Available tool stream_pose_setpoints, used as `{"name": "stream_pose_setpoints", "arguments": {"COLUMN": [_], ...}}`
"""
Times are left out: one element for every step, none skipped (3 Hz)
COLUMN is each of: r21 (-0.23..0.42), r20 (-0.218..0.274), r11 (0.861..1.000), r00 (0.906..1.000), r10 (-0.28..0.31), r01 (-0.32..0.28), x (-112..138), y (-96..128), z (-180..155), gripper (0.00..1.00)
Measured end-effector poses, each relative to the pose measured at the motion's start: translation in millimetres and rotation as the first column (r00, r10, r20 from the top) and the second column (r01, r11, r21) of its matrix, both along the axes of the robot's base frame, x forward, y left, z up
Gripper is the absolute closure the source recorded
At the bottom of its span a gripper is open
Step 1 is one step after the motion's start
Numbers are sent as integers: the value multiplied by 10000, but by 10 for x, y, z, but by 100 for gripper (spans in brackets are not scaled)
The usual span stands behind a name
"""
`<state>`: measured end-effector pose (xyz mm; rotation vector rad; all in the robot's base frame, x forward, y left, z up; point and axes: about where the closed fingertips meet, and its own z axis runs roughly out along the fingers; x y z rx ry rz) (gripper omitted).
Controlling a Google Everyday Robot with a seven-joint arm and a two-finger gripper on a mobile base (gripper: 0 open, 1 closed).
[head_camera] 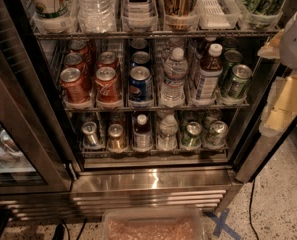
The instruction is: Pick orange can from bottom shelf of fridge
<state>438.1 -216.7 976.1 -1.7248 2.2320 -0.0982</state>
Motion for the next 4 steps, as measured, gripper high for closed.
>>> {"name": "stream_pose_setpoints", "arguments": {"r21": [40, 150, 256, 589], "r20": [-1, -551, -1354, -2033], "r11": [10000, 9999, 9997, 9973], "r00": [10000, 9985, 9908, 9776], "r10": [29, -70, 59, 546], "r01": [-29, 78, -25, -434], "x": [16, -57, -246, -422], "y": [13, 44, 188, 420], "z": [1, -312, -902, -1479], "gripper": [0, 0, 0, 0]}}
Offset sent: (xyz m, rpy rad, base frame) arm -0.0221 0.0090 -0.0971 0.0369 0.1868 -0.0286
